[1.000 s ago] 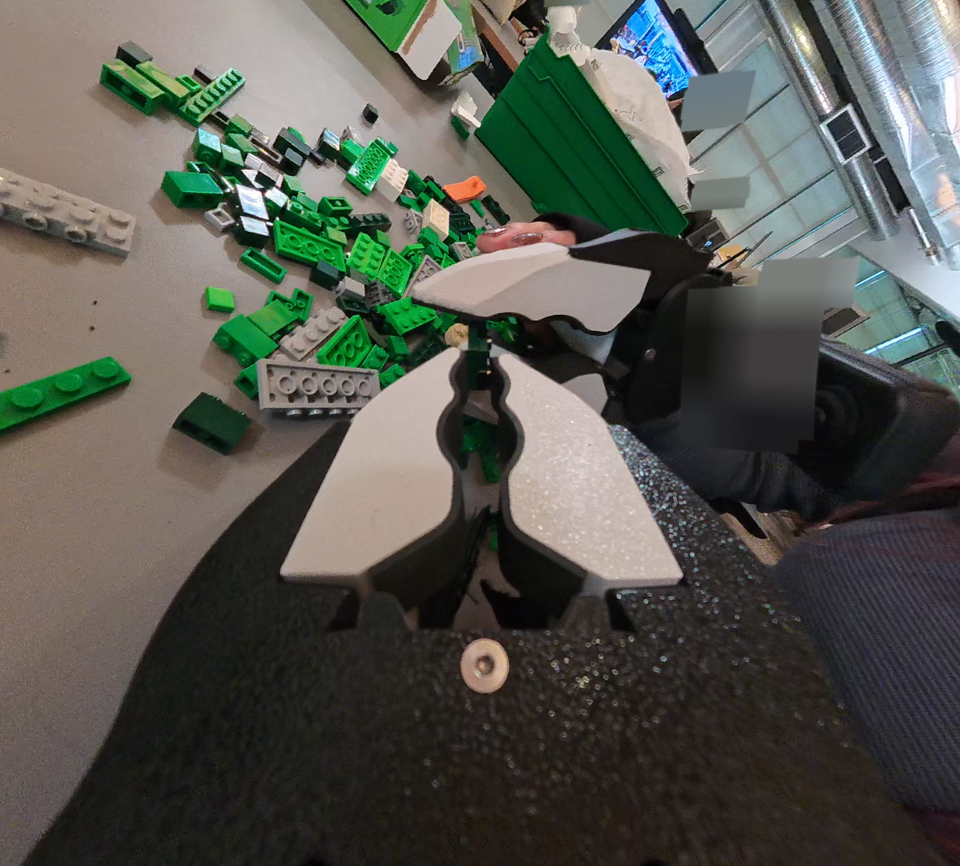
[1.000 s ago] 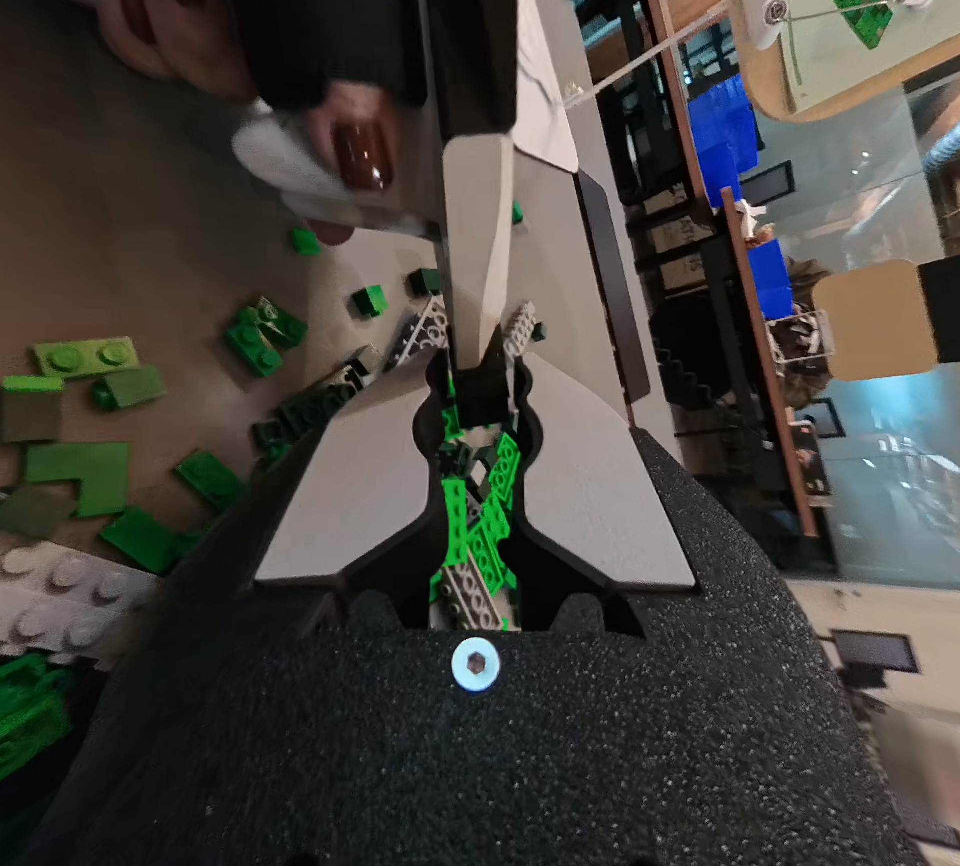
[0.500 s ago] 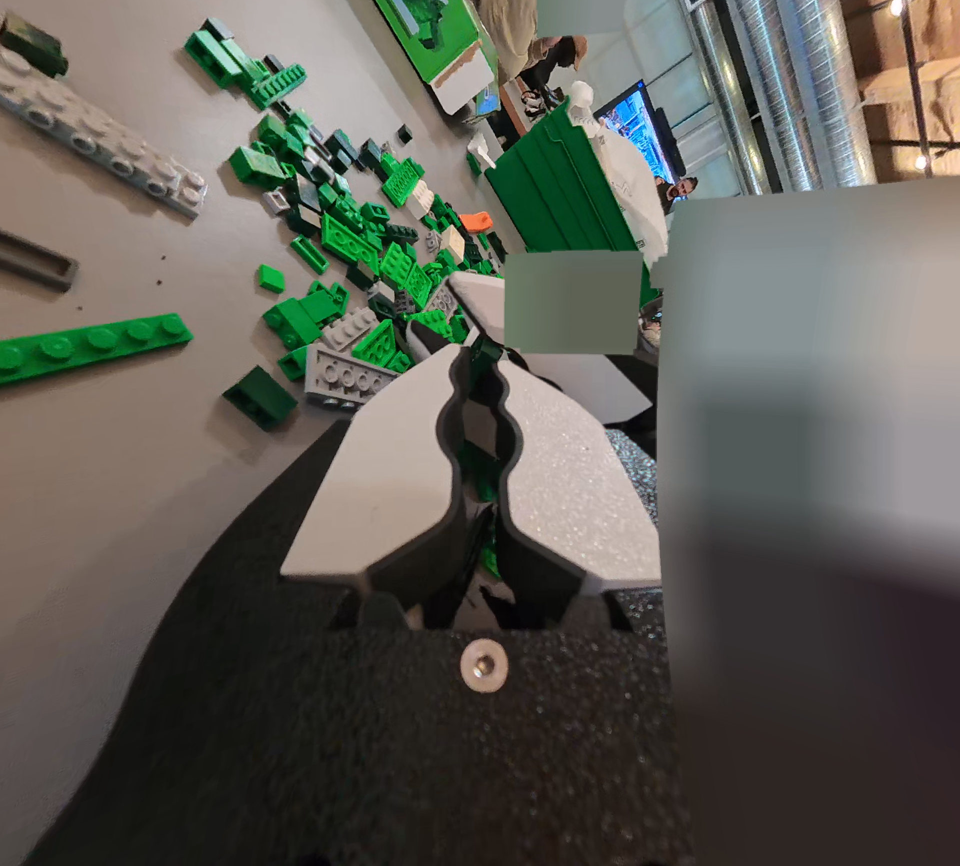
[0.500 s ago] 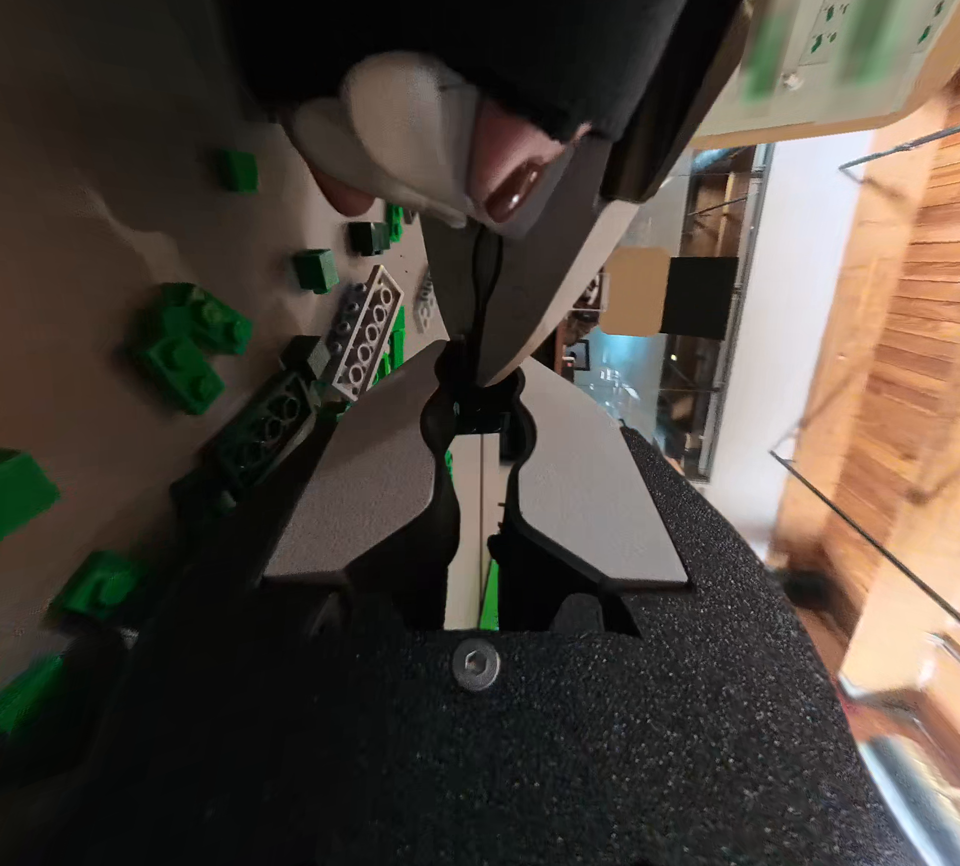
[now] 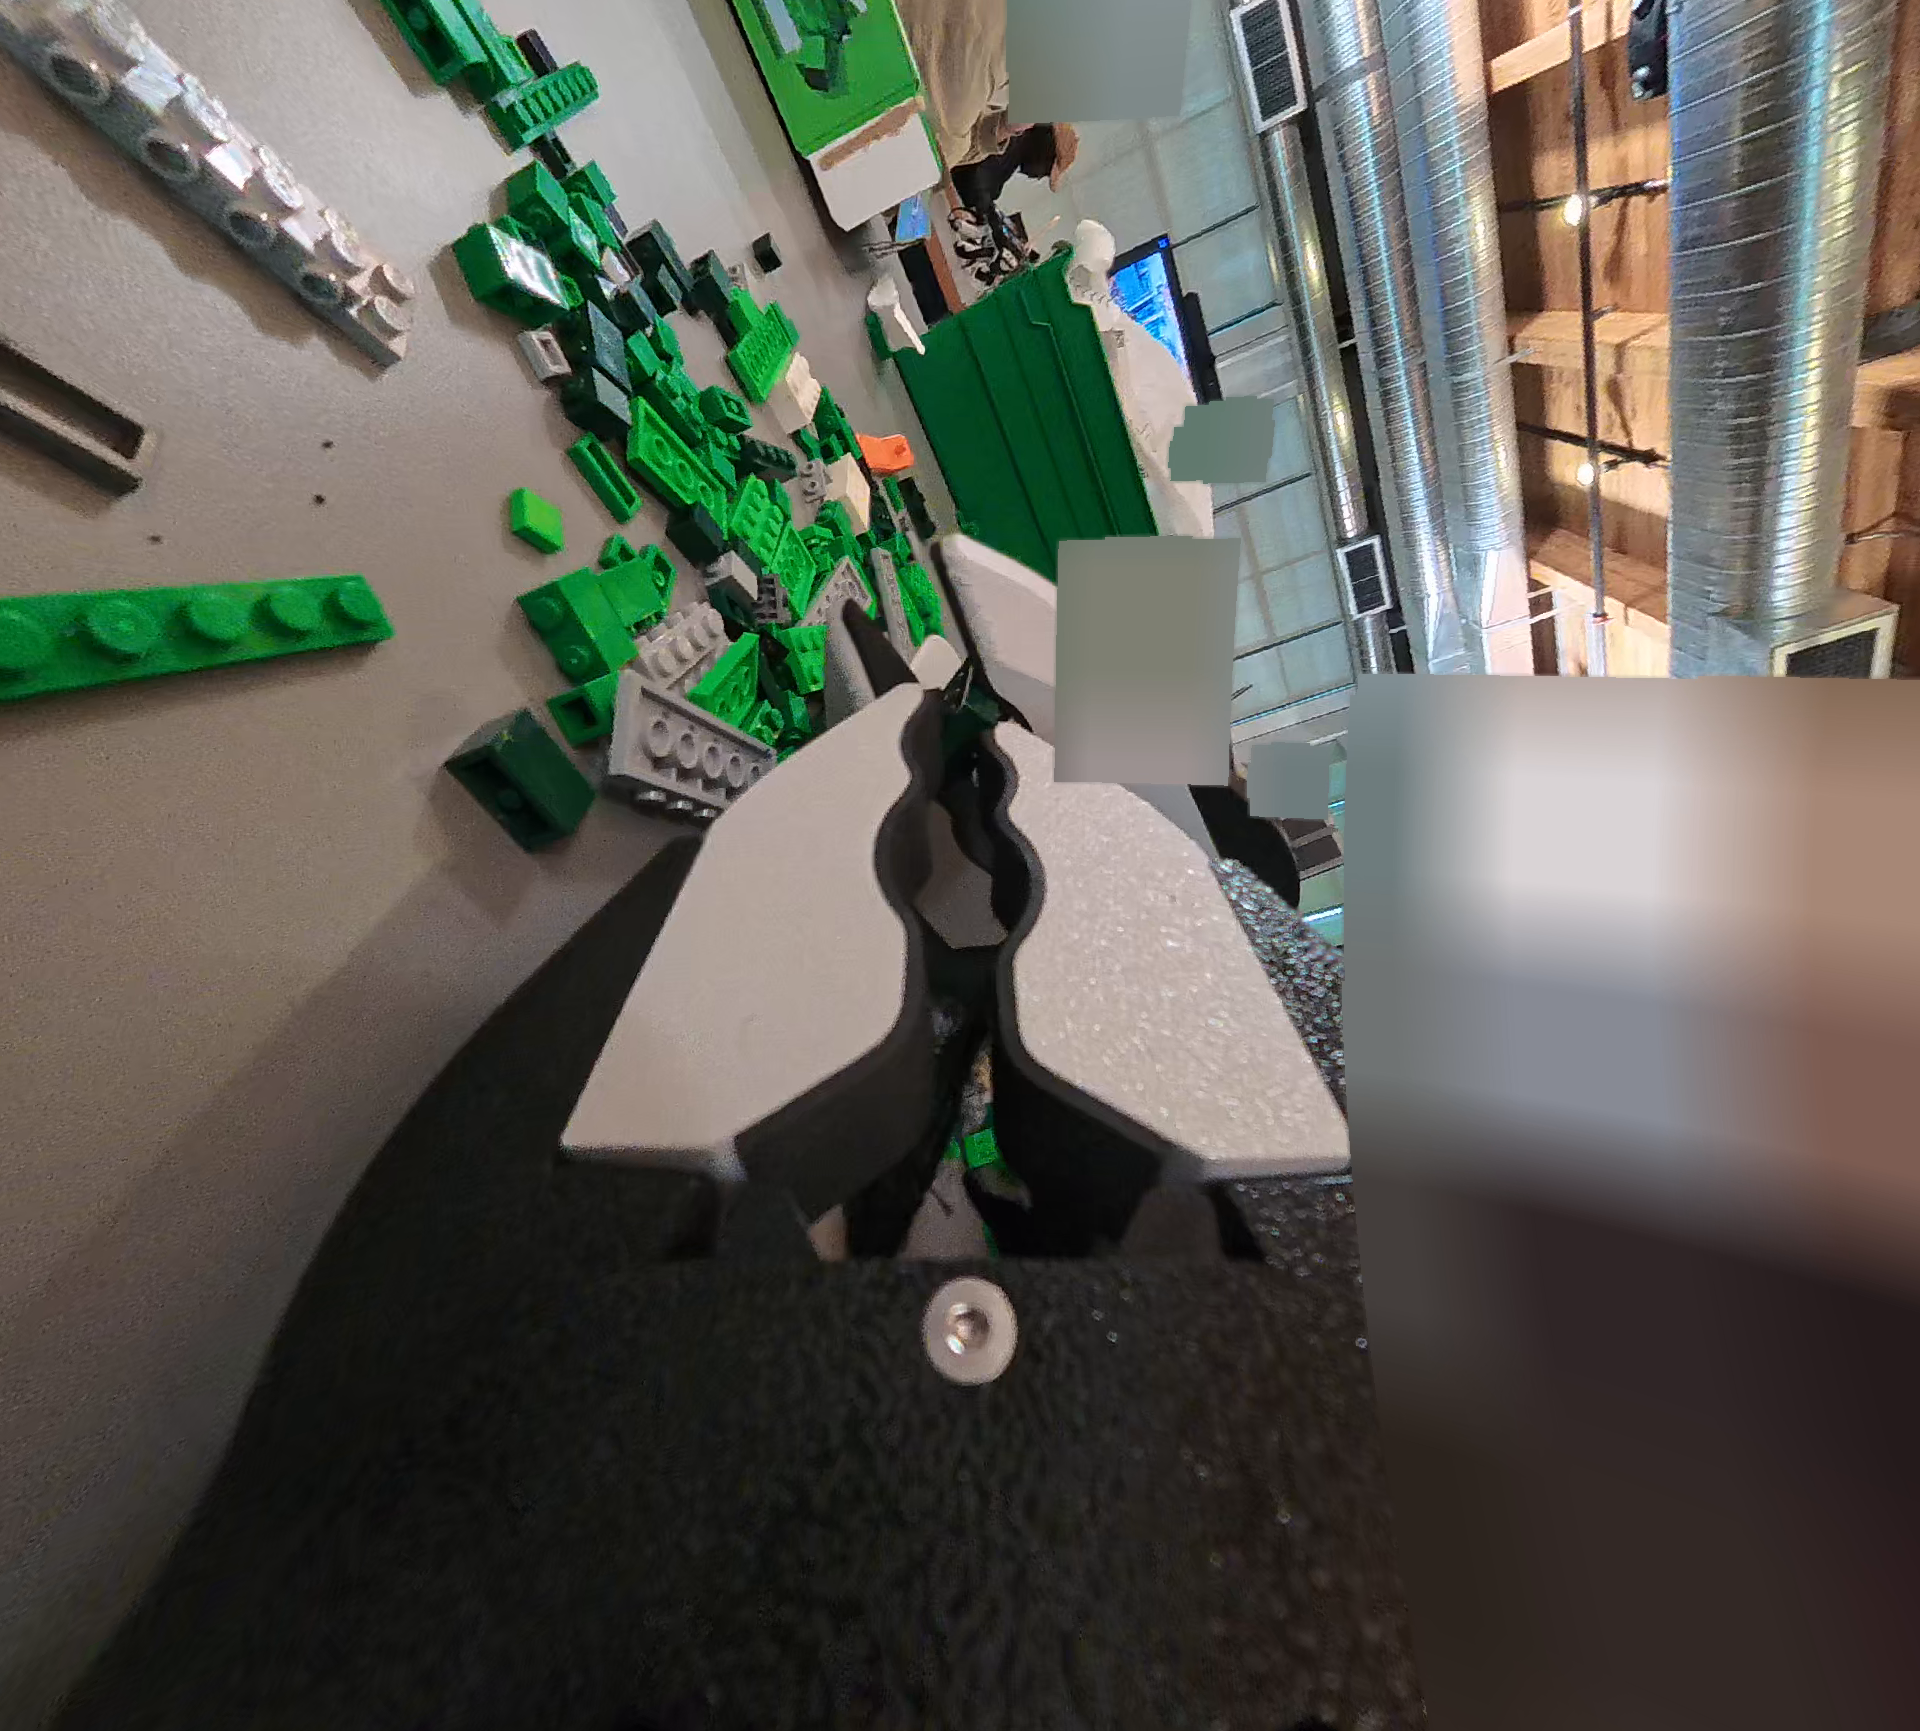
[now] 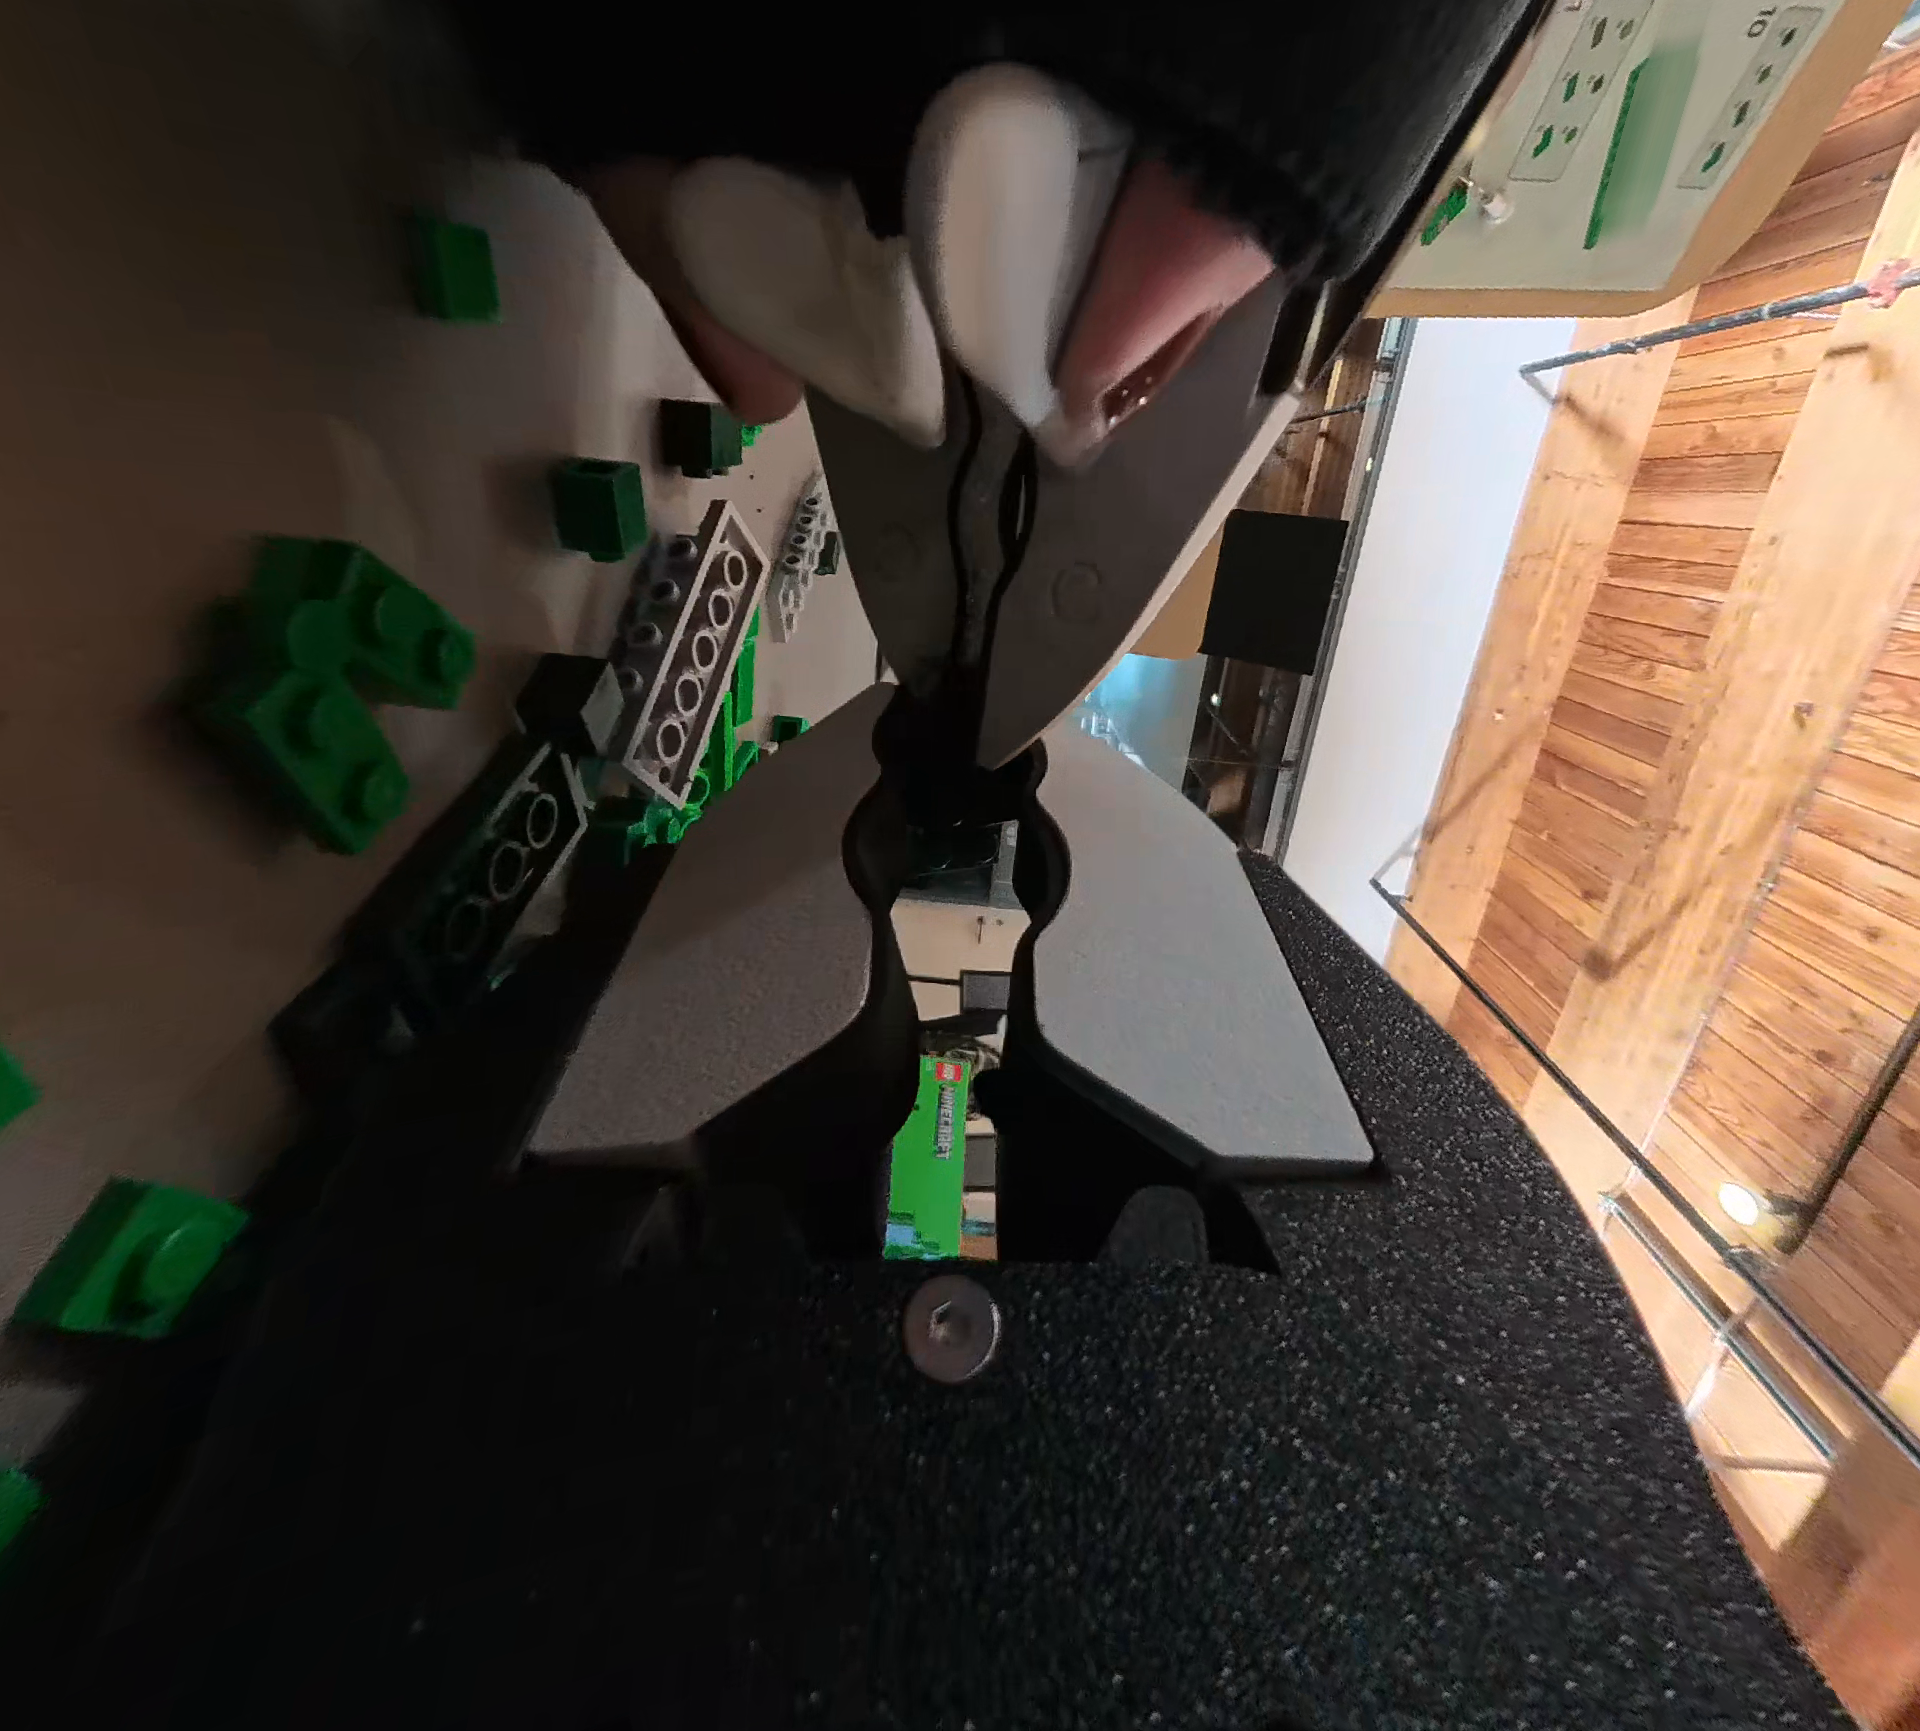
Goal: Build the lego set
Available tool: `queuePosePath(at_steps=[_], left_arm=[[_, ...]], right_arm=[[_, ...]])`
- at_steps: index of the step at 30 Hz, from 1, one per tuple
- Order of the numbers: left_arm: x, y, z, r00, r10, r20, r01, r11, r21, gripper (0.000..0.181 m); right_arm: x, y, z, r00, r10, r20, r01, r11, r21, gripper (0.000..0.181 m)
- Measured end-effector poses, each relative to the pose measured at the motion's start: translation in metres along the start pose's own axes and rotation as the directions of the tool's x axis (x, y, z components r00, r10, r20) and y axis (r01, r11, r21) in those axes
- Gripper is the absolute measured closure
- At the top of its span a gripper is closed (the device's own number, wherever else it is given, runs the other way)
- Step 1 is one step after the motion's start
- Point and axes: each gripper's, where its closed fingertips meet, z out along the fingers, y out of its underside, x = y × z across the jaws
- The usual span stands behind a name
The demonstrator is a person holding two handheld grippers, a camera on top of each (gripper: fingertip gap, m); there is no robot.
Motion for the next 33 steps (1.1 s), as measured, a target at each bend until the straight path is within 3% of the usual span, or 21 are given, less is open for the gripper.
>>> queuePosePath(at_steps=[6,10,14,15,19,24,29,31,33], left_arm=[[0.005,-0.001,0.0,0.999,-0.021,-0.042,0.022,0.999,0.024,0.175],[0.007,0.004,0.002,0.996,0.091,0.002,-0.091,0.996,-0.003,0.176],[0.006,0.01,0.006,0.969,0.232,0.085,-0.23,0.973,-0.031,0.176],[0.007,0.009,0.006,0.97,0.231,0.08,-0.23,0.973,-0.015,0.176],[0.012,-0.002,0.004,0.994,0.109,-0.003,-0.108,0.991,0.081,0.175],[0.018,-0.006,0.003,0.995,0.024,-0.096,-0.013,0.993,0.113,0.175],[0.02,-0.008,0.003,0.99,-0.02,-0.138,0.039,0.99,0.136,0.177],[0.018,-0.008,0.003,0.992,-0.019,-0.124,0.036,0.99,0.136,0.176],[0.02,-0.005,0.004,0.994,0.07,-0.085,-0.06,0.991,0.118,0.176]], right_arm=[[0.002,0.0,-0.001,0.999,0.049,0.001,-0.049,0.998,0.036,0.165],[-0.006,-0.005,-0.007,0.941,0.275,0.198,-0.304,0.943,0.132,0.166],[-0.014,-0.006,-0.013,0.855,0.38,0.354,-0.442,0.891,0.109,0.167],[-0.012,-0.005,-0.012,0.86,0.383,0.337,-0.439,0.892,0.105,0.167],[0.005,0.002,-0.003,0.987,0.152,0.053,-0.155,0.986,0.063,0.167],[0.017,0.005,-0.004,0.995,0.037,-0.091,-0.034,0.999,0.03,0.166],[0.02,0.005,-0.003,0.994,0.021,-0.112,-0.018,0.999,0.034,0.167],[0.015,0.004,-0.003,0.992,0.12,-0.034,-0.118,0.99,0.076,0.167],[0.01,0.002,-0.005,0.957,0.274,0.098,-0.285,0.951,0.123,0.167]])
